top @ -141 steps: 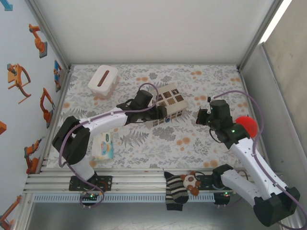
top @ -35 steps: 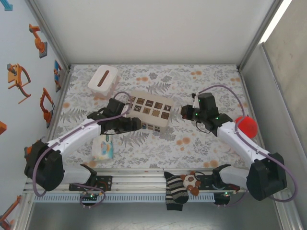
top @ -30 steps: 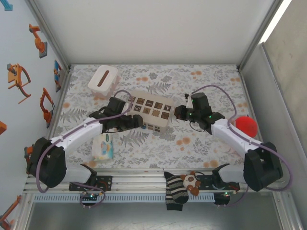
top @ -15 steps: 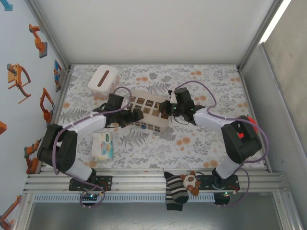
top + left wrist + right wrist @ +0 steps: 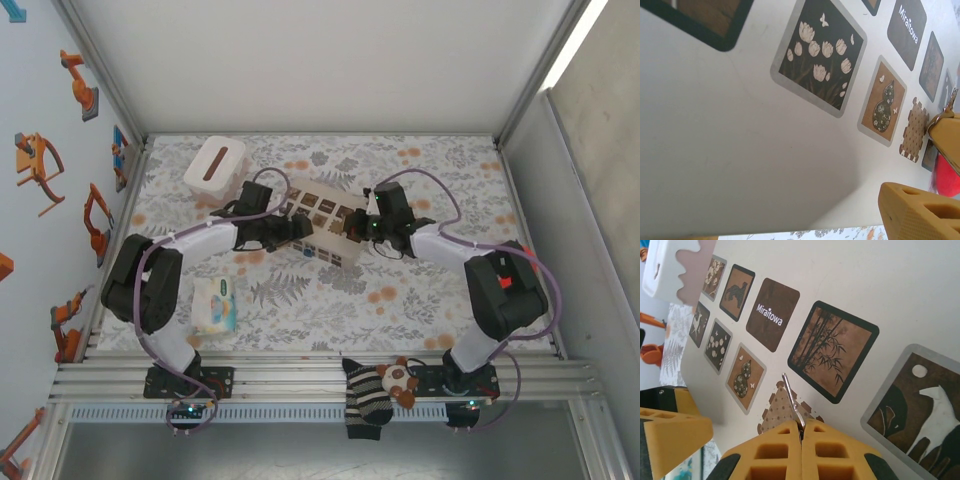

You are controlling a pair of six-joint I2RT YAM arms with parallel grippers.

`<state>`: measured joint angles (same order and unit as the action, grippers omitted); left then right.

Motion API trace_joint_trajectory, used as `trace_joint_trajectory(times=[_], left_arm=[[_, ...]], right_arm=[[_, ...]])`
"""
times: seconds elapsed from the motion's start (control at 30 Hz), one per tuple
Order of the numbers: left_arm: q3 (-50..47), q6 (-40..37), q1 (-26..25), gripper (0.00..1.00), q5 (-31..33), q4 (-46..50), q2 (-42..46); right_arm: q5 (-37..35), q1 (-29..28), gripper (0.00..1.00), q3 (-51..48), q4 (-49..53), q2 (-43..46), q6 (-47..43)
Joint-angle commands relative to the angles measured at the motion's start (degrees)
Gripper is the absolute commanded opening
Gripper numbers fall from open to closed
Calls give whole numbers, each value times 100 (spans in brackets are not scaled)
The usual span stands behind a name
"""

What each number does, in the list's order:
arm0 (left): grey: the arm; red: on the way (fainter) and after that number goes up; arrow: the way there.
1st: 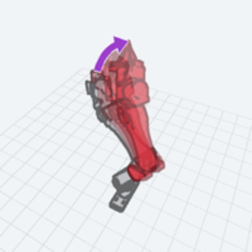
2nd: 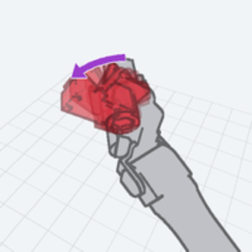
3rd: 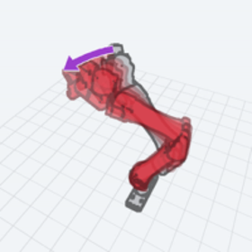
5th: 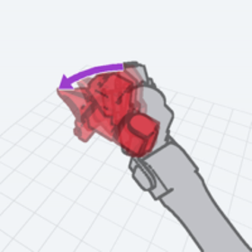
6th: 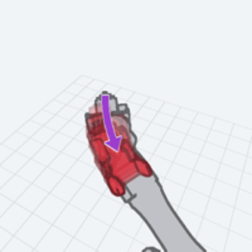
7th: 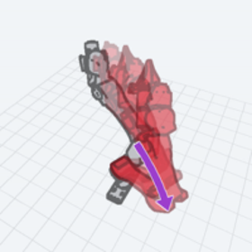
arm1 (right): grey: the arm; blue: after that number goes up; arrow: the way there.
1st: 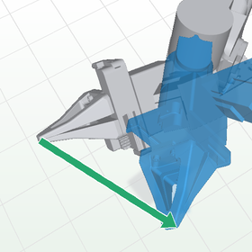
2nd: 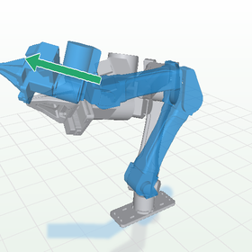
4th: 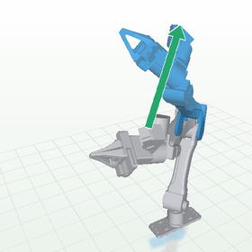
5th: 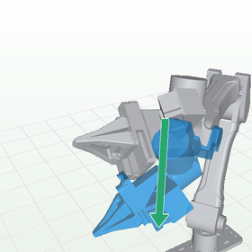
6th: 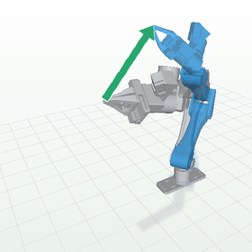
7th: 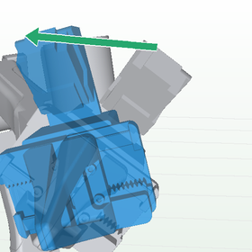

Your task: Unlock the padlock with the key

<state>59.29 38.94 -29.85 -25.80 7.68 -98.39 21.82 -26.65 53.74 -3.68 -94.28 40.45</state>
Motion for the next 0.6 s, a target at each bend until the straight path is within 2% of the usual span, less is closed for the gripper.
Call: trace_joint_trajectory(times=[0.0, 0.17, 0.33, 0.57], left_arm=[[149, -165, -48, 80, -158, -179, -21], [-228, -333, -83, 80, -184, -377, 452], [-1158, -301, -117, 79, -304, -1277, 978], [-1892, -1004, -456, 78, 15, -1956, 1286]], right_arm=[[-57, 170, 0, -91, 397, 146, -392], [75, 217, 0, -121, 409, 247, -486], [96, 215, 0, -256, 303, 344, -454], [69, 217, 0, -335, 228, 315, -427]])
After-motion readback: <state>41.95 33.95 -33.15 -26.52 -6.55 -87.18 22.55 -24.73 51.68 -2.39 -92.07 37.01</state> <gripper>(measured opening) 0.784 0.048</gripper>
